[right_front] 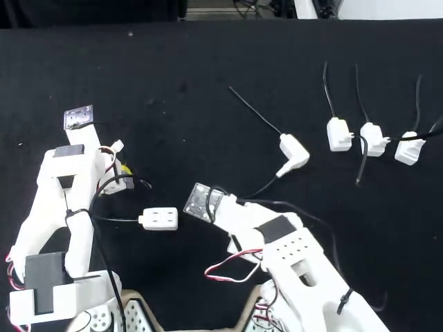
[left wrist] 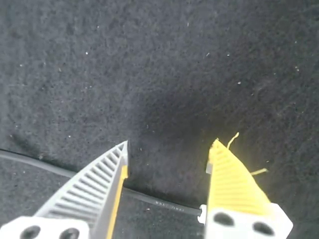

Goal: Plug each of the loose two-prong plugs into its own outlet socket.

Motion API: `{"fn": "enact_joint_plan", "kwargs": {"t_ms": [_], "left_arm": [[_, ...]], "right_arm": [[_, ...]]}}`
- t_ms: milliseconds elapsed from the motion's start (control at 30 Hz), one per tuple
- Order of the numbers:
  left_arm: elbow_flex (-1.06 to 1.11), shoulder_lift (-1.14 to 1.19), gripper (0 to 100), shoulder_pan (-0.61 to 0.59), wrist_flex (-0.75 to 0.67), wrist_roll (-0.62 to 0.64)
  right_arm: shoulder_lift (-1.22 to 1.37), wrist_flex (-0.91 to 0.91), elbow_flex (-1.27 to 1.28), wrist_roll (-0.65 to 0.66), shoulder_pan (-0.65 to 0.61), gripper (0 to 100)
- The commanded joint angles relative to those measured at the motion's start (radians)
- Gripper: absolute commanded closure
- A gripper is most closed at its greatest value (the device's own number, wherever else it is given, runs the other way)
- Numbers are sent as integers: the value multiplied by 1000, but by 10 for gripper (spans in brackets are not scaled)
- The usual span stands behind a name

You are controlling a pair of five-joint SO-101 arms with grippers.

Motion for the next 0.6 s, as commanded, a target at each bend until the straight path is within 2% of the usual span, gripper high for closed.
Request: {"fn": "enact_joint_plan", "kwargs": {"t_ms": [0,267,567], "left_arm": [[-5,-44,744,-7,29,9],[-7,-44,744,-5,35,9],[-5,-44,744,-8,35,9]], "right_arm": [[-21,-18,-7,0,-9,899],[-5,-18,-12,-5,-9,899],[252,-23,-159,2,25,899]]}}
